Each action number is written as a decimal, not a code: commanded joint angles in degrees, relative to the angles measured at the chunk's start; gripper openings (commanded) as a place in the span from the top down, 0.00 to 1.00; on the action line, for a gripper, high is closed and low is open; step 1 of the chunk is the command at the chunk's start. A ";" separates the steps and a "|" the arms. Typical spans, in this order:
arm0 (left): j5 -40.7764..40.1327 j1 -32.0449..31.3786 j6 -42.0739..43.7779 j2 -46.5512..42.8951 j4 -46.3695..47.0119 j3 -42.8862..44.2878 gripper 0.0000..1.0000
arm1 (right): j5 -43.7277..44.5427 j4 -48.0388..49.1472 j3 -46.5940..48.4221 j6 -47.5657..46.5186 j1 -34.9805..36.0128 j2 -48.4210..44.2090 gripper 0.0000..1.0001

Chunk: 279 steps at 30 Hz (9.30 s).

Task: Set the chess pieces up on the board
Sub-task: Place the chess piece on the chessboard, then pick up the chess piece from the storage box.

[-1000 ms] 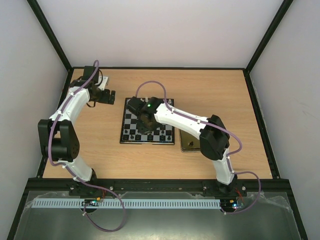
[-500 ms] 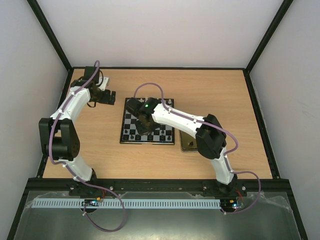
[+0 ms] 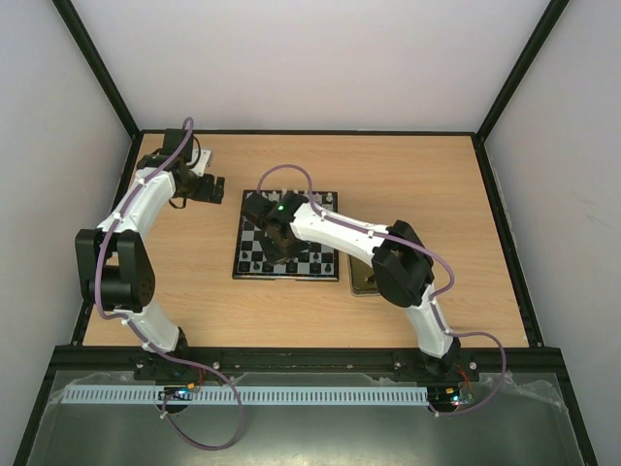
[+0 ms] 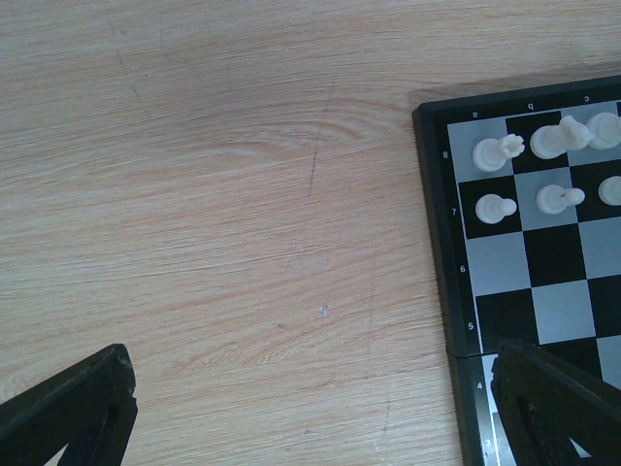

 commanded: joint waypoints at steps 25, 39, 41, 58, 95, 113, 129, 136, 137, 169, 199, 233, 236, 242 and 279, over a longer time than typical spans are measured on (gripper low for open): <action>-0.50 0.22 -0.45 0.61 -0.42 1.19 0.00 | -0.41 2.22 -0.47 -1.55 0.53 3.73 0.96; -0.58 0.20 -0.41 0.53 -0.62 1.37 0.00 | -0.72 2.45 -0.88 -1.53 0.53 4.10 0.96; -0.50 0.20 -0.35 0.49 -0.61 1.27 0.00 | -1.07 2.40 -0.93 -1.55 0.54 4.21 0.96; -0.41 0.27 -0.35 0.10 -0.48 1.06 0.00 | -1.91 2.23 -1.31 -1.46 0.54 4.43 0.94; -0.07 0.20 -0.21 -0.26 -0.32 0.49 0.00 | 0.31 -0.18 2.71 -0.93 -0.48 3.26 0.79; 0.11 0.20 -0.27 -0.38 -0.26 0.41 0.00 | 0.19 -1.09 3.73 -0.75 -0.98 3.39 0.78; 0.03 0.20 -0.15 -0.50 -0.33 0.49 0.01 | -2.14 -0.37 1.51 -1.11 -0.92 3.40 0.80; 0.01 0.11 -0.19 -0.22 -0.38 0.61 0.00 | -2.80 -0.03 0.17 -1.19 -0.94 2.94 0.80; 0.03 0.11 -0.26 -0.18 -0.36 0.73 0.00 | -2.85 0.00 -0.06 -1.19 -0.94 2.93 0.80; -0.41 -0.24 -0.27 0.13 -0.34 0.90 0.00 | -4.60 0.29 0.00 -1.46 -0.82 2.95 0.76; -0.71 -0.62 -0.27 -0.18 -0.42 1.07 0.00 | -5.75 0.53 -0.02 -1.57 0.00 2.75 0.76; -1.02 -1.12 -0.24 0.65 -0.65 1.71 0.00 | -2.37 -0.14 0.91 -1.72 -0.16 2.61 0.70; -1.02 -1.16 -0.27 0.61 -0.69 1.79 0.00 | -2.24 -0.19 1.40 -1.72 -0.46 2.51 0.70; -1.44 -1.38 -0.18 0.57 -0.60 1.68 0.00 | -2.89 -0.28 1.74 -1.72 -0.90 2.44 0.70; -0.84 -1.91 0.04 0.26 -0.49 1.38 0.00 | 2.78 -3.38 -12.96 2.43 -22.70 -18.44 0.80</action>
